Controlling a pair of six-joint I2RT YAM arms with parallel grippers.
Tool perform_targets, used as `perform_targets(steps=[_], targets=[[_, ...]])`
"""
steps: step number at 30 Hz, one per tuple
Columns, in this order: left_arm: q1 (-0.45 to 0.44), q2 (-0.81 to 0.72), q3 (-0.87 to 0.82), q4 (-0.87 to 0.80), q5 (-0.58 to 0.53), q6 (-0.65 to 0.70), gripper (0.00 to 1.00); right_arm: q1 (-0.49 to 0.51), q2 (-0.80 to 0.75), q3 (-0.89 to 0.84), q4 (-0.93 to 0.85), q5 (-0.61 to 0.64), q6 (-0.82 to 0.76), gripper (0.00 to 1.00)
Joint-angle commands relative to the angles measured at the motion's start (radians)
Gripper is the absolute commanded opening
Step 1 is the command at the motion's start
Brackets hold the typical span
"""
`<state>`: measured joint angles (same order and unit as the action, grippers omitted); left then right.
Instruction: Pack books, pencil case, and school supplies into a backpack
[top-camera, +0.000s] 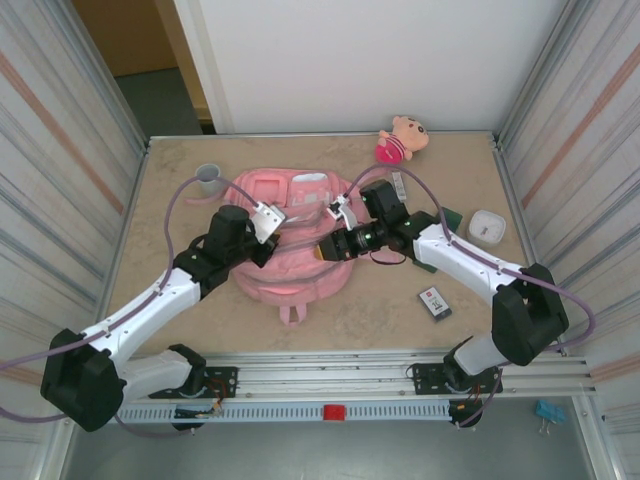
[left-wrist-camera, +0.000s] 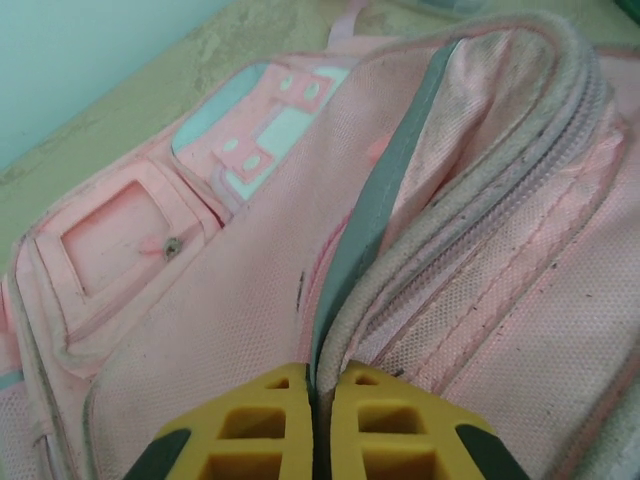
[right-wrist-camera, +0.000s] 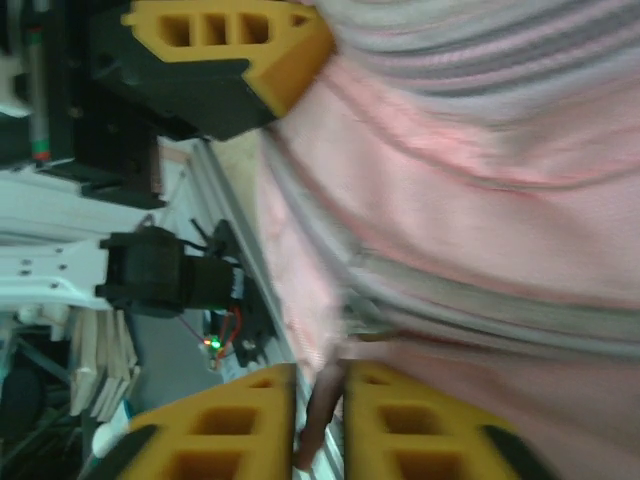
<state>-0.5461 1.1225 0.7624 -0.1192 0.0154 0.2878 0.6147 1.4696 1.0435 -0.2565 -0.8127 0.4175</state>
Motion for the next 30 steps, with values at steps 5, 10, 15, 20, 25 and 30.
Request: perform_targets(steps=[5, 10, 15, 20, 25, 30], targets=[[0.056, -0.071, -0.078, 0.229, 0.192, 0.065, 0.00, -0.172, -0.140, -0.176, 0.231, -0.056, 0.321, 0.56], [0.084, -0.118, -0.117, 0.245, 0.323, 0.148, 0.00, -0.230, -0.140, -0.278, 0.409, -0.039, 0.532, 0.60], [0.085, -0.116, -0.109, 0.213, 0.373, 0.173, 0.00, -0.208, -0.059, -0.266, 0.540, -0.036, 0.668, 0.60], [0.084, -0.099, -0.087, 0.177, 0.352, 0.172, 0.00, -0.173, 0.011, -0.265, 0.712, -0.025, 0.833, 0.59], [0.083, -0.113, -0.070, 0.126, 0.342, 0.183, 0.01, -0.131, 0.060, -0.243, 0.736, 0.001, 0.870, 0.51], [0.071, -0.113, -0.014, 0.018, 0.238, 0.133, 0.18, -0.093, 0.069, -0.284, 0.866, 0.091, 0.959, 0.09]])
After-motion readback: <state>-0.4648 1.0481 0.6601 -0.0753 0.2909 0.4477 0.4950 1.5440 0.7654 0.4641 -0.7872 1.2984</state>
